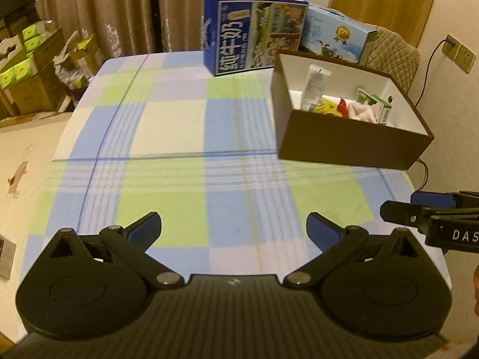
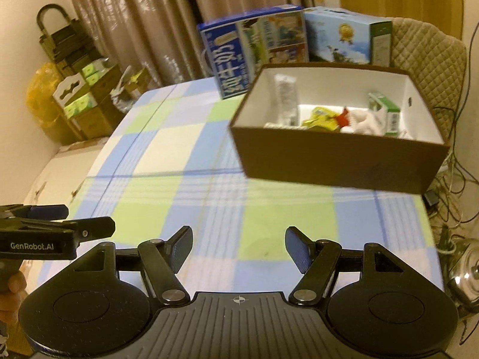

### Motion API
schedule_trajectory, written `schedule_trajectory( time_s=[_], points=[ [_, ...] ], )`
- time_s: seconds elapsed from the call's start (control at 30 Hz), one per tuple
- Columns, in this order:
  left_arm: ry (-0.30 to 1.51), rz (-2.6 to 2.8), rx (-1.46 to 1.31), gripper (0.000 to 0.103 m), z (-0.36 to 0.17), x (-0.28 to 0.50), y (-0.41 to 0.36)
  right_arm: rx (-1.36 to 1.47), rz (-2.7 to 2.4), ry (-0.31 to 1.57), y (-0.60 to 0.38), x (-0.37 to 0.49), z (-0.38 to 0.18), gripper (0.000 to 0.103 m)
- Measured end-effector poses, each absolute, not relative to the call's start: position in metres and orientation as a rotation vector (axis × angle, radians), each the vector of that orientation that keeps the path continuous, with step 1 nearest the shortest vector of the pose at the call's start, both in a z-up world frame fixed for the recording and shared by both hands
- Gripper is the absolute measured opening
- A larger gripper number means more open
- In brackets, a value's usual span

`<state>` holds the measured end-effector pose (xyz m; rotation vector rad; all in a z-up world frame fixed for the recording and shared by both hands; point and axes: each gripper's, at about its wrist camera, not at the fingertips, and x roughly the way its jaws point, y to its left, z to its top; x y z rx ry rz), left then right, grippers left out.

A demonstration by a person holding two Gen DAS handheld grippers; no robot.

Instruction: Organize objects

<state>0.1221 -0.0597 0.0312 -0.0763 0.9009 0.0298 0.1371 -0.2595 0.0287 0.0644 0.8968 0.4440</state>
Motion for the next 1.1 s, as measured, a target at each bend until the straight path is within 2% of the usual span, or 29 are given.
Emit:
schedule_trajectory(
  time_s=[0.47,1.1],
  points=[
    [0.915,0.051,-0.087,0.102,0.025,0.066,-0.013,0.037,0.482,0.917,-0.209,0.089,0.019,0.066],
    [0.908,0.071,-0.096,0.102,0.025,0.048,0.018,0.005,0.506,0.918,-0.175,0.077,0.017,0.066]
  ],
)
